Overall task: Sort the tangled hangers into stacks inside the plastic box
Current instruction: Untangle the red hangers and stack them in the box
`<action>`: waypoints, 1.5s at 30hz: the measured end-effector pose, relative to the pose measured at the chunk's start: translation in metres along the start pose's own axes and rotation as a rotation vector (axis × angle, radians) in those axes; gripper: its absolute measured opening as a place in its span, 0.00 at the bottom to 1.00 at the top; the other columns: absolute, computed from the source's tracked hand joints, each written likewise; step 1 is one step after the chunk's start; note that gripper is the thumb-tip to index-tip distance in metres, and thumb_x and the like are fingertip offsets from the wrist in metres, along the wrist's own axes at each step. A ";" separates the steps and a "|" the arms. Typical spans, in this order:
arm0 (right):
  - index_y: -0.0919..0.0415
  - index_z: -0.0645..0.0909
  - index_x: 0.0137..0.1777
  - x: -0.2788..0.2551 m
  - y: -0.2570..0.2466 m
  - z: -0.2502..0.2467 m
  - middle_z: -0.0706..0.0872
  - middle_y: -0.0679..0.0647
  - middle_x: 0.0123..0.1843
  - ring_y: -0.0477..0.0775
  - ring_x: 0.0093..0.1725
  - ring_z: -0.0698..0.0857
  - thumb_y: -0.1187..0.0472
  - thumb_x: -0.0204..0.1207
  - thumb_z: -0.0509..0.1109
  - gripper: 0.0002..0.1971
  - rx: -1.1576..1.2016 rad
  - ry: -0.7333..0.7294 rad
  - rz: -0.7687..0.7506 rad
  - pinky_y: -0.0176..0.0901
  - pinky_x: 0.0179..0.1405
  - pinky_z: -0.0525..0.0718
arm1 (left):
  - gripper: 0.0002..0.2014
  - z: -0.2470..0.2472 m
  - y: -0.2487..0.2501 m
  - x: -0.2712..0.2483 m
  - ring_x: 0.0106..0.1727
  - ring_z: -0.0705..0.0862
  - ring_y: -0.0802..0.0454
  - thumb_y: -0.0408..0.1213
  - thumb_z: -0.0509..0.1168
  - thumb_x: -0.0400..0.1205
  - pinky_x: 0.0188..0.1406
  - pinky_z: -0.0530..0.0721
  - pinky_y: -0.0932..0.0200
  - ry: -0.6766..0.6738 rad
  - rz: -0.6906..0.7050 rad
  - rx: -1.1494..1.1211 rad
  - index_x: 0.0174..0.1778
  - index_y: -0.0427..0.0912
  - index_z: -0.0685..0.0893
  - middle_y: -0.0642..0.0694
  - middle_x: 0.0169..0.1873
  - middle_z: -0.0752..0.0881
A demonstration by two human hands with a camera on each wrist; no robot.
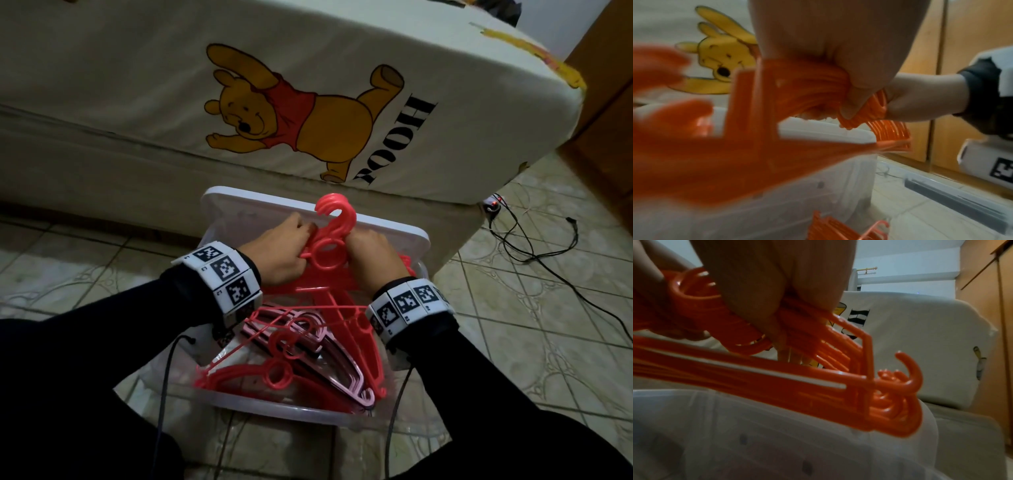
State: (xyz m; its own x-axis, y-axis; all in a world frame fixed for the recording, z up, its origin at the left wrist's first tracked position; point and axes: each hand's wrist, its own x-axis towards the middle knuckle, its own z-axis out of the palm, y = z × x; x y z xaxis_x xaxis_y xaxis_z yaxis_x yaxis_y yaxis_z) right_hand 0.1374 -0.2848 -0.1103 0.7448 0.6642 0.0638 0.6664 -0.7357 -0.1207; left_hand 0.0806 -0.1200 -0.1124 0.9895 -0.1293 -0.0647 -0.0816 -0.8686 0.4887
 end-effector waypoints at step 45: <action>0.66 0.60 0.79 -0.007 -0.011 0.153 0.63 0.64 0.81 0.62 0.79 0.65 0.64 0.81 0.63 0.28 0.033 -0.565 0.162 0.47 0.77 0.63 | 0.06 -0.032 -0.030 0.011 0.39 0.79 0.43 0.42 0.60 0.83 0.35 0.68 0.53 0.180 0.005 0.240 0.51 0.46 0.70 0.44 0.45 0.84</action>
State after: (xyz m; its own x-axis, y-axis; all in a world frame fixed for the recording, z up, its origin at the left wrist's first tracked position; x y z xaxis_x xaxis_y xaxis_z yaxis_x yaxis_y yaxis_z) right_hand 0.1200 -0.2615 -0.2609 0.6976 0.5183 -0.4946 0.5378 -0.8350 -0.1165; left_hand 0.0975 -0.0805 -0.0999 0.9926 -0.0654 0.1028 -0.0909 -0.9593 0.2672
